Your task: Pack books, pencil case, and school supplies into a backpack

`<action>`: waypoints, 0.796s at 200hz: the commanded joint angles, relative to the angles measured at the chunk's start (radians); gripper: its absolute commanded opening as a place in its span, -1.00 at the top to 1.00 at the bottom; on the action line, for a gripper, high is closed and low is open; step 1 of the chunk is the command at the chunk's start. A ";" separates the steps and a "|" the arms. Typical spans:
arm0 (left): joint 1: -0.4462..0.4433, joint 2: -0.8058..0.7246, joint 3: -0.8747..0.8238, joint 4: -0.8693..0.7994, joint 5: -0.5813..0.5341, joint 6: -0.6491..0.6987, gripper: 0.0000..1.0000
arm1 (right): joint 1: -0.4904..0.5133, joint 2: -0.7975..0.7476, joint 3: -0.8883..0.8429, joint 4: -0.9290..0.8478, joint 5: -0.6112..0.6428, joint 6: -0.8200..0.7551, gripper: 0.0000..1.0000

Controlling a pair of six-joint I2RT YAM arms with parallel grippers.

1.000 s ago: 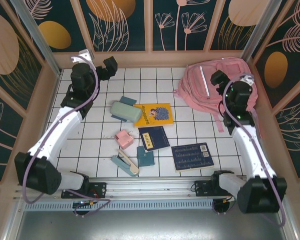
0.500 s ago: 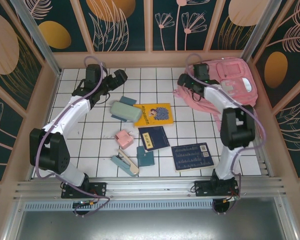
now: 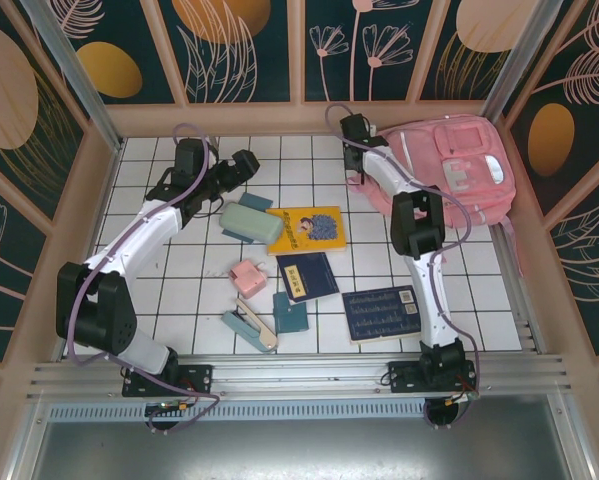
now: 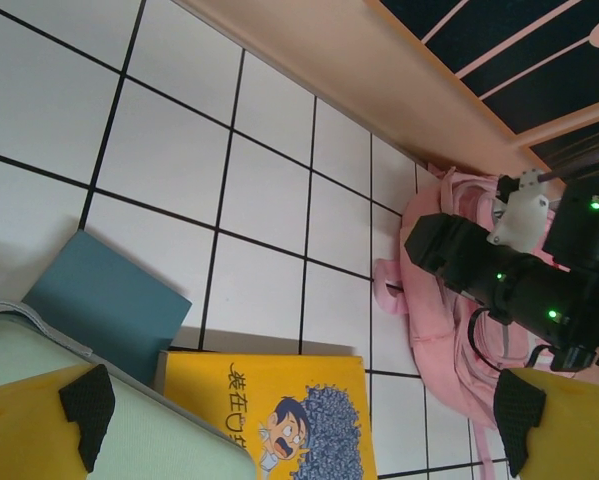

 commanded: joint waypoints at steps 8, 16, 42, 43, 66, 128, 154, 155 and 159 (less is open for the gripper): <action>0.001 -0.006 0.021 0.021 0.022 -0.020 -0.97 | 0.002 0.037 0.049 -0.073 0.102 -0.066 0.46; 0.001 0.000 0.020 0.027 0.036 -0.028 -0.97 | 0.008 0.031 0.050 -0.068 0.102 -0.087 0.66; 0.002 0.007 0.015 0.048 0.062 -0.039 -0.97 | 0.051 -0.022 0.033 -0.036 0.098 -0.161 1.00; 0.002 0.007 0.015 0.048 0.063 -0.039 -0.97 | 0.053 -0.026 0.029 -0.035 0.096 -0.162 1.00; 0.001 0.004 0.021 0.046 0.057 -0.034 -0.97 | 0.098 -0.125 -0.027 0.022 0.048 -0.210 1.00; 0.003 -0.009 0.026 0.019 0.005 -0.037 -0.97 | 0.329 -0.519 -0.457 0.387 -0.167 -0.606 1.00; 0.003 -0.002 0.028 0.020 0.024 -0.046 -0.97 | 0.416 -0.694 -0.686 0.490 -0.250 -0.737 1.00; 0.003 -0.002 0.028 0.020 0.025 -0.047 -0.97 | 0.418 -0.700 -0.694 0.492 -0.253 -0.741 1.00; 0.003 0.000 0.028 0.020 0.027 -0.050 -0.97 | 0.429 -0.729 -0.726 0.505 -0.264 -0.754 1.00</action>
